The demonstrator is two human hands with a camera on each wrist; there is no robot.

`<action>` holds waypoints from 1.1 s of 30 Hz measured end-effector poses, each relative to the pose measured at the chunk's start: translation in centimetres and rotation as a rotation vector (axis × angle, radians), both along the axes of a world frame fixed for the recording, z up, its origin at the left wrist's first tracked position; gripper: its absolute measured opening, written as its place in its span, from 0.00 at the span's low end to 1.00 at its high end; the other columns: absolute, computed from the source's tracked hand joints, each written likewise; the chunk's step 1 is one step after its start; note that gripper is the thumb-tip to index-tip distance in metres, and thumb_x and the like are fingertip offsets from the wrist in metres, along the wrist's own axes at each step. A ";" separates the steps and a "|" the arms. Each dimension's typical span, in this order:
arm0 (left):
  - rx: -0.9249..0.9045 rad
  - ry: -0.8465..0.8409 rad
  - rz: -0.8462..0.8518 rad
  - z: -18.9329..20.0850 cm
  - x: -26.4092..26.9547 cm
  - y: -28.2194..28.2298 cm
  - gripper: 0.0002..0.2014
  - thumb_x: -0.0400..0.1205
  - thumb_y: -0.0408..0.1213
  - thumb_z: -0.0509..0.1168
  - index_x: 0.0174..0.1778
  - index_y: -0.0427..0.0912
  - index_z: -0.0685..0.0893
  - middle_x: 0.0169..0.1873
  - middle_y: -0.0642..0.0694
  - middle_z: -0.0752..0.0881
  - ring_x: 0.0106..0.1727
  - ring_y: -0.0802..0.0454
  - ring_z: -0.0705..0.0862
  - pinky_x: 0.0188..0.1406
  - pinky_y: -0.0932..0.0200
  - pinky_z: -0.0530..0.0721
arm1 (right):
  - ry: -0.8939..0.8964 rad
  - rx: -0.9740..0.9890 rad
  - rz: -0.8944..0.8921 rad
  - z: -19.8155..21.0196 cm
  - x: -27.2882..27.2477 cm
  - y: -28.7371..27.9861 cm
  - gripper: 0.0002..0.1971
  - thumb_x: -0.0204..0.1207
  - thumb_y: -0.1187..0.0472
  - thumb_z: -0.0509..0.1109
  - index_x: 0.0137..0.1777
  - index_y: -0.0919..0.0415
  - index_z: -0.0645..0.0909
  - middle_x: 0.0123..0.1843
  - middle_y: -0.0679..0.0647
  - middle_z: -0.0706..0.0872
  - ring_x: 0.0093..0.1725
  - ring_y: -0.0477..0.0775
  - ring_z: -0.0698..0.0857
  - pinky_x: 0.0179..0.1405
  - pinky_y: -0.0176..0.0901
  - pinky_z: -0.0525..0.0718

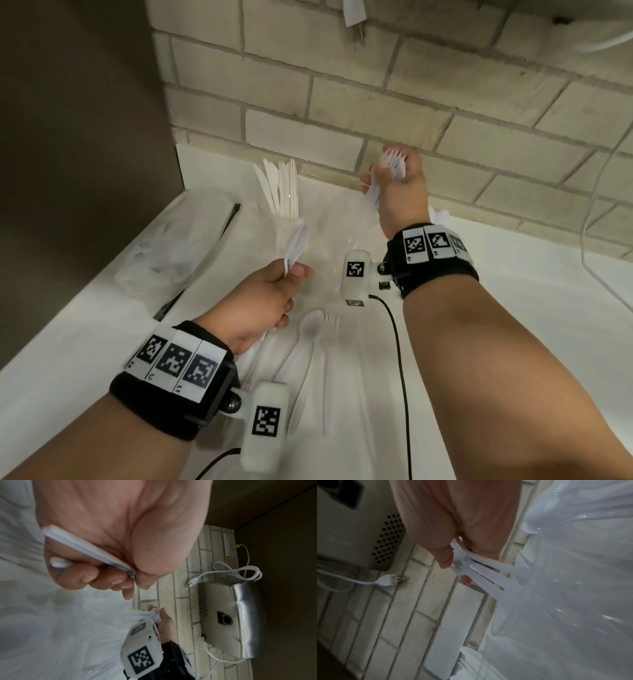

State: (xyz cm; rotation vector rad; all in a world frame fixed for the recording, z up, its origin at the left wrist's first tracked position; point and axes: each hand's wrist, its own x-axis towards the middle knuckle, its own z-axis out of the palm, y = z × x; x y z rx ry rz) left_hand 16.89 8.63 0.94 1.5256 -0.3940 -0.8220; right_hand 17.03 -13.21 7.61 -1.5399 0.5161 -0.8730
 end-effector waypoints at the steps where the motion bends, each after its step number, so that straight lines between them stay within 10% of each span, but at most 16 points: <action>1: -0.007 0.002 0.000 0.0 0.0 0.0 0.12 0.87 0.44 0.56 0.57 0.44 0.82 0.32 0.51 0.70 0.29 0.57 0.68 0.27 0.61 0.70 | 0.043 0.036 -0.008 -0.6 0.1 -0.3 0.10 0.80 0.67 0.66 0.56 0.51 0.77 0.50 0.55 0.84 0.50 0.58 0.87 0.53 0.50 0.84; 6: -0.028 -0.002 -0.004 0.1 -0.4 0.0 0.14 0.87 0.43 0.55 0.56 0.41 0.83 0.33 0.49 0.71 0.29 0.55 0.70 0.28 0.58 0.70 | 0.093 0.064 -0.008 -0.9 -0.4 -1.2 0.19 0.77 0.69 0.70 0.67 0.60 0.77 0.55 0.53 0.86 0.50 0.45 0.83 0.52 0.35 0.79; 11: -0.070 0.042 -0.033 0.9 -1.0 -0.5 0.18 0.87 0.46 0.54 0.54 0.39 0.86 0.33 0.47 0.73 0.30 0.52 0.72 0.32 0.56 0.74 | 0.136 -0.271 -0.074 0.8 -1.0 -1.0 0.20 0.73 0.69 0.74 0.65 0.61 0.80 0.65 0.52 0.84 0.65 0.46 0.81 0.70 0.41 0.78; 17: -0.077 0.005 -0.063 1.6 -1.5 -0.7 0.18 0.88 0.46 0.53 0.53 0.40 0.86 0.33 0.47 0.74 0.31 0.53 0.73 0.35 0.56 0.76 | 0.328 -0.429 0.255 3.4 -4.8 3.6 0.10 0.78 0.57 0.72 0.58 0.55 0.83 0.44 0.44 0.86 0.27 0.46 0.83 0.26 0.30 0.78; 21: -0.083 -0.042 -0.129 2.0 -2.2 -0.7 0.17 0.87 0.44 0.53 0.51 0.40 0.85 0.32 0.47 0.75 0.27 0.55 0.72 0.30 0.57 0.72 | 0.633 -0.462 0.565 2.6 -7.3 6.3 0.19 0.78 0.47 0.70 0.68 0.45 0.75 0.48 0.48 0.84 0.27 0.50 0.87 0.22 0.37 0.78; 25: -0.051 -0.069 -0.229 2.0 -3.0 -0.9 0.17 0.87 0.44 0.54 0.54 0.40 0.86 0.32 0.50 0.78 0.26 0.58 0.77 0.28 0.61 0.76 | 0.554 -0.522 0.457 1.0 -8.0 7.2 0.02 0.82 0.59 0.67 0.50 0.55 0.80 0.32 0.49 0.81 0.20 0.50 0.79 0.23 0.34 0.74; 28: 0.031 -0.176 -0.198 2.0 -2.9 -0.5 0.15 0.86 0.47 0.55 0.57 0.46 0.84 0.44 0.47 0.86 0.42 0.55 0.87 0.45 0.60 0.83 | 0.502 -0.548 0.338 1.0 -8.8 5.7 0.08 0.81 0.62 0.67 0.41 0.49 0.78 0.32 0.47 0.81 0.20 0.42 0.77 0.25 0.36 0.74; 33: 0.235 -0.383 -0.002 2.4 -0.4 2.5 0.13 0.87 0.44 0.54 0.59 0.52 0.83 0.57 0.54 0.85 0.60 0.55 0.82 0.54 0.61 0.77 | 0.324 -0.636 -0.150 4.5 -10.6 0.1 0.05 0.80 0.64 0.64 0.47 0.53 0.79 0.37 0.46 0.83 0.29 0.44 0.81 0.34 0.39 0.81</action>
